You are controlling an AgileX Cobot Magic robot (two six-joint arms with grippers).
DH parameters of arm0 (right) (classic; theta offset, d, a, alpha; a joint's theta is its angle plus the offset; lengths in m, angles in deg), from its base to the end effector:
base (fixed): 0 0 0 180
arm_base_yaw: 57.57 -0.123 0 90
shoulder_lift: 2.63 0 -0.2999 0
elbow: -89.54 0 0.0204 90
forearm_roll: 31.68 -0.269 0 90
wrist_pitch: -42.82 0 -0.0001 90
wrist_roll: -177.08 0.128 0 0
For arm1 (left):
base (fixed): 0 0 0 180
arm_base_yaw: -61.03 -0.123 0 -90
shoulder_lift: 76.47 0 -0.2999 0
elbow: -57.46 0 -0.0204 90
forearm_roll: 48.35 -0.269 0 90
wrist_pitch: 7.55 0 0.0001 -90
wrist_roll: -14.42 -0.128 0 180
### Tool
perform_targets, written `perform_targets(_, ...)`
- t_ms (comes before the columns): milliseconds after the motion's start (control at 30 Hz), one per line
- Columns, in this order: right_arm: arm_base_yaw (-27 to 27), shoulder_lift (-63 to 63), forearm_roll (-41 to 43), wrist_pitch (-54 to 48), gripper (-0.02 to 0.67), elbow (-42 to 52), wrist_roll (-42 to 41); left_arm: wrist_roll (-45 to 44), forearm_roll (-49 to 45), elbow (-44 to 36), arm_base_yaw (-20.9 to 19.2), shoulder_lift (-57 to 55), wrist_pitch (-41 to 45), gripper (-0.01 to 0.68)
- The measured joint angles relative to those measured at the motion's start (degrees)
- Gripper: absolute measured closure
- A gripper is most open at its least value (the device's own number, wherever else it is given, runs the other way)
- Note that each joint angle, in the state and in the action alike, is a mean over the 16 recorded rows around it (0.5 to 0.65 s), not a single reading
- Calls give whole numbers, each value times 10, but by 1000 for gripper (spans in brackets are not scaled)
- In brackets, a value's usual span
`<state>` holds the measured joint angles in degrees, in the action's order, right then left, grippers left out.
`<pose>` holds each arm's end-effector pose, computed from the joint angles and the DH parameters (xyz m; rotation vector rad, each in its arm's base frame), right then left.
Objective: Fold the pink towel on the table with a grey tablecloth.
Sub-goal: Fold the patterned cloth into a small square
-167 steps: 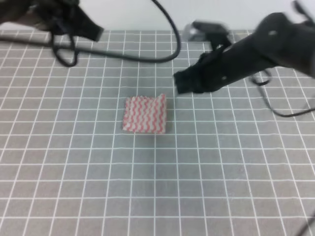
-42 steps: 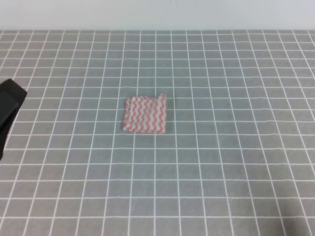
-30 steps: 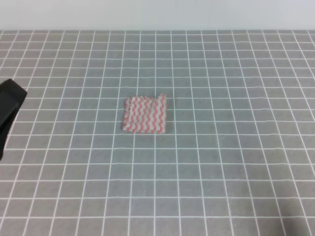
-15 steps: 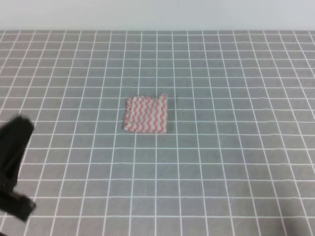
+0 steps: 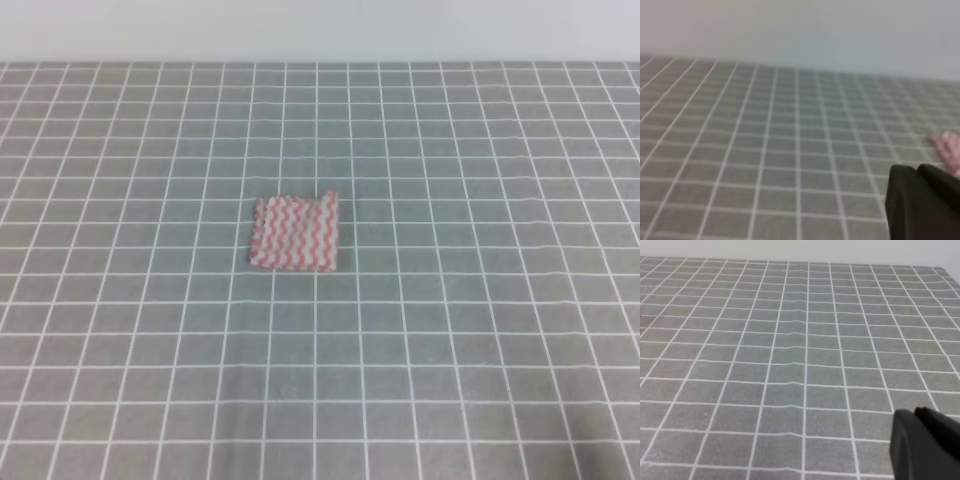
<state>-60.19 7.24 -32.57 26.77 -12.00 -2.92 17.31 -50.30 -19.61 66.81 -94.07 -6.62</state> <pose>0.0967 0.0050 0.1708 -0.0311 1.8217 0.0468 0.1107 -0.0111 0.1995 0.0701 1.6678 -0.0883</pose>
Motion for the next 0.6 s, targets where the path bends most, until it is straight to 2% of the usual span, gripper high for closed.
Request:
perform_targets(233, 0, 0, 0, -1, 651, -1, 0, -69, 11, -15, -41, 43, 92, 672)
perform_targets(433, 0, 1, 0, -1, 651, -1, 0, -119, 25, -16, -49, 50, 136, 672)
perform_targets(600, 0, 3, 0, 1, 651, 2, 0, -124, 33, -17, -50, 51, 151, 672)
